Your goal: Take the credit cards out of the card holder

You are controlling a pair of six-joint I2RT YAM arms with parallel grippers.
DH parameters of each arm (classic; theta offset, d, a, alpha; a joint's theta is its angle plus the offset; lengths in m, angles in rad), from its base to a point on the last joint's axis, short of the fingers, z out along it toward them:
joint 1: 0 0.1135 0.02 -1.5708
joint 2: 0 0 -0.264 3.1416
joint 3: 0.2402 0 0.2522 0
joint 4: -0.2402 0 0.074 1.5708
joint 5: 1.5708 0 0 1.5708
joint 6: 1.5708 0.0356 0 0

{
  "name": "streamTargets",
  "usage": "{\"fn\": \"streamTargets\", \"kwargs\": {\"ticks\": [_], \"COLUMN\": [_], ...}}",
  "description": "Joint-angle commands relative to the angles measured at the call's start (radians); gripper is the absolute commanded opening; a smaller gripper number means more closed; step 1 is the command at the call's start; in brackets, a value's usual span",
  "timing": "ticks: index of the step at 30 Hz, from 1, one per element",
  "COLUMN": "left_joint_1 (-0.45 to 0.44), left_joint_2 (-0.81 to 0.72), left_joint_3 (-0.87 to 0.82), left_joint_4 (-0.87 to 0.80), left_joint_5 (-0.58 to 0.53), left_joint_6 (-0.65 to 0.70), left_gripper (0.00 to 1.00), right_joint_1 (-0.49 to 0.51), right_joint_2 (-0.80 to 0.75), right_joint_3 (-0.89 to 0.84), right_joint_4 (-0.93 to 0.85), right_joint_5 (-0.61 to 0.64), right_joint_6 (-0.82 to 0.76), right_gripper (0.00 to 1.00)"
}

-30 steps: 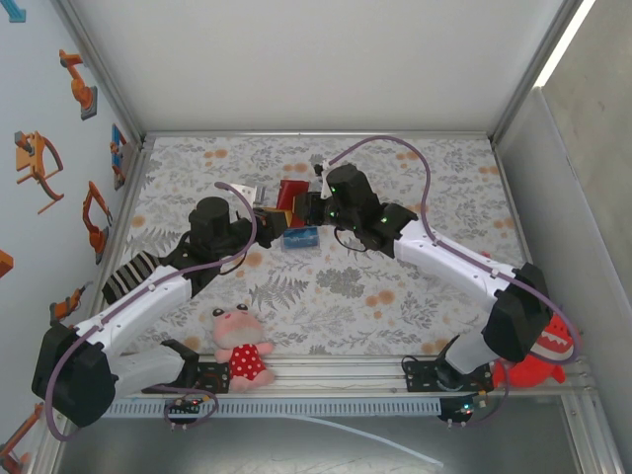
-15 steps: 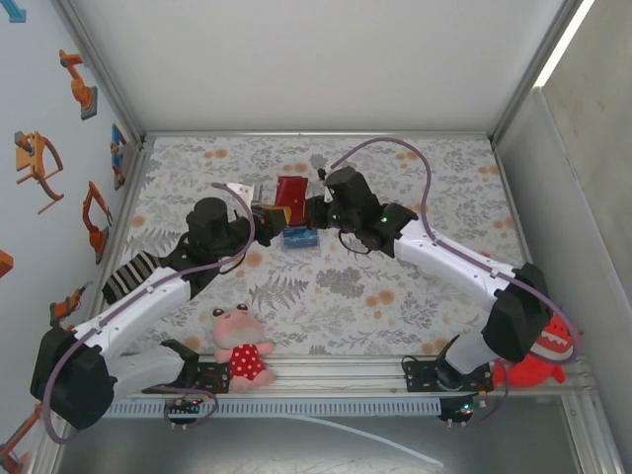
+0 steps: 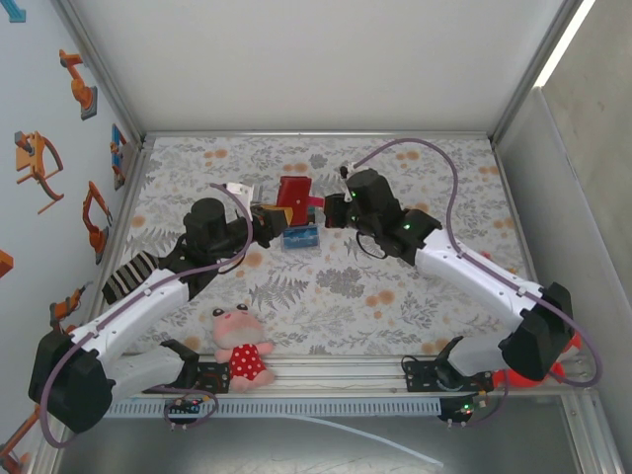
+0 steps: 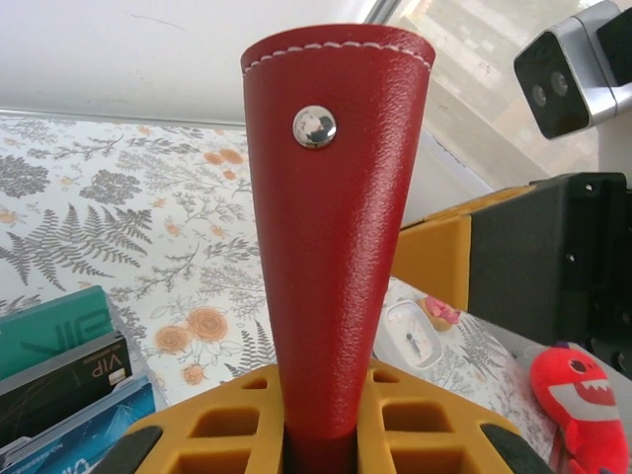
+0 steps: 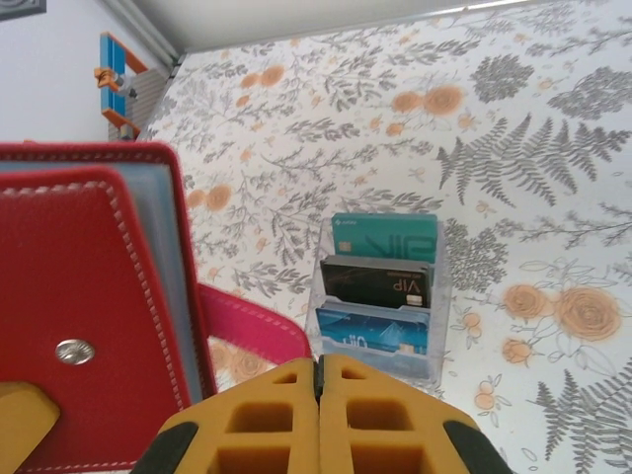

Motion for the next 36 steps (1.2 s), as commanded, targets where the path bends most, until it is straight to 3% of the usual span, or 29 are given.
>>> {"fn": "streamTargets", "kwargs": {"ticks": [1,13,20,27,36], "left_joint_1": [-0.004,-0.004,-0.004,-0.006,-0.004], "left_joint_2": [-0.021,0.057,0.098,0.107,0.112], "left_joint_3": [-0.003,0.018,0.043,0.043,0.064], "left_joint_4": [0.085,0.157,0.176,0.211,0.177], "left_joint_5": [0.034,0.207,0.346,0.379,0.397], "left_joint_6": [-0.041,-0.113,-0.143,-0.154,-0.139], "left_gripper": [0.0,0.0,0.0,0.0,0.0], "right_joint_1": [-0.02,-0.066,-0.131,-0.163,-0.166], "right_joint_2": [-0.032,-0.077,-0.071,-0.093,-0.124], "right_joint_3": [-0.024,-0.106,-0.125,-0.128,-0.167], "right_joint_4": [-0.027,-0.001,0.056,0.092,0.112], "right_joint_5": [0.036,0.042,-0.016,-0.061,-0.102], "right_joint_6": [-0.028,-0.013,-0.012,-0.014,-0.006], "right_gripper": [0.05,0.14,0.2,0.27,0.44]}}
